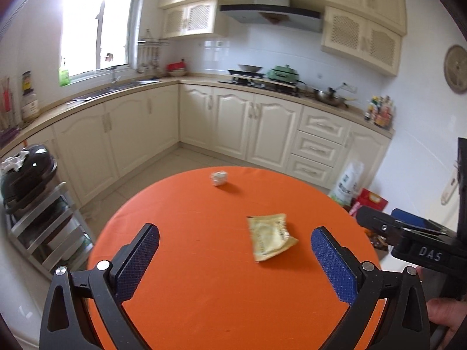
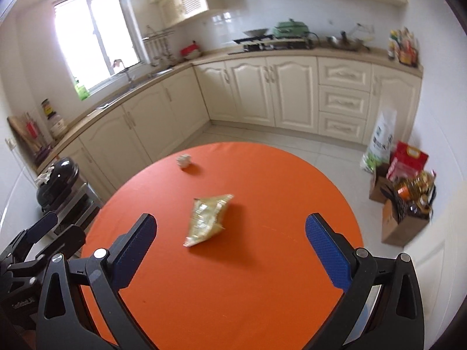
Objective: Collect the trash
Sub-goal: 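Return both open tools to the orange table, then grasp the yellow packet with the right tool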
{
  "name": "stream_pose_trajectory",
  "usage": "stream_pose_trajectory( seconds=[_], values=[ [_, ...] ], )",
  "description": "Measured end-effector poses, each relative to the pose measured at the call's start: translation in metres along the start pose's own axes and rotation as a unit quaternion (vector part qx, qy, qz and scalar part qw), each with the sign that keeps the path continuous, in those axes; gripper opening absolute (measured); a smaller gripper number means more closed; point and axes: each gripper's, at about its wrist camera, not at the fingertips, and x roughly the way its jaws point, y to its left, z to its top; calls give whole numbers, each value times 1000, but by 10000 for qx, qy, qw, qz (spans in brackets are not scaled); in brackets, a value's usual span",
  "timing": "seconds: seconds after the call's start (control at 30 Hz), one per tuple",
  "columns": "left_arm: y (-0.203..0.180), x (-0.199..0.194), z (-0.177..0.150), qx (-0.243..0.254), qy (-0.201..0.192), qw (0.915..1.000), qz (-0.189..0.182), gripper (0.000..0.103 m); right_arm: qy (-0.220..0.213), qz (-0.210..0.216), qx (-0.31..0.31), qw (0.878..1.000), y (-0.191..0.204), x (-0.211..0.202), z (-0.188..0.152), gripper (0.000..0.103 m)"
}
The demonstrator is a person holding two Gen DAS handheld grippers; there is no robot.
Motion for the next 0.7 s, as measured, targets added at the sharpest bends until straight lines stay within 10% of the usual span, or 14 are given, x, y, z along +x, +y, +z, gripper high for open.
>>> stream_pose_trajectory(
  seconds=[0.37, 0.7],
  values=[
    [16, -81, -18, -170, -337, 9986, 371, 102, -236, 225, -536, 9980, 76, -8, 10, 103],
    [25, -69, -31, -183, -237, 9986, 440, 102, 374, -202, -205, 9989, 42, 55, -7, 103]
  ],
)
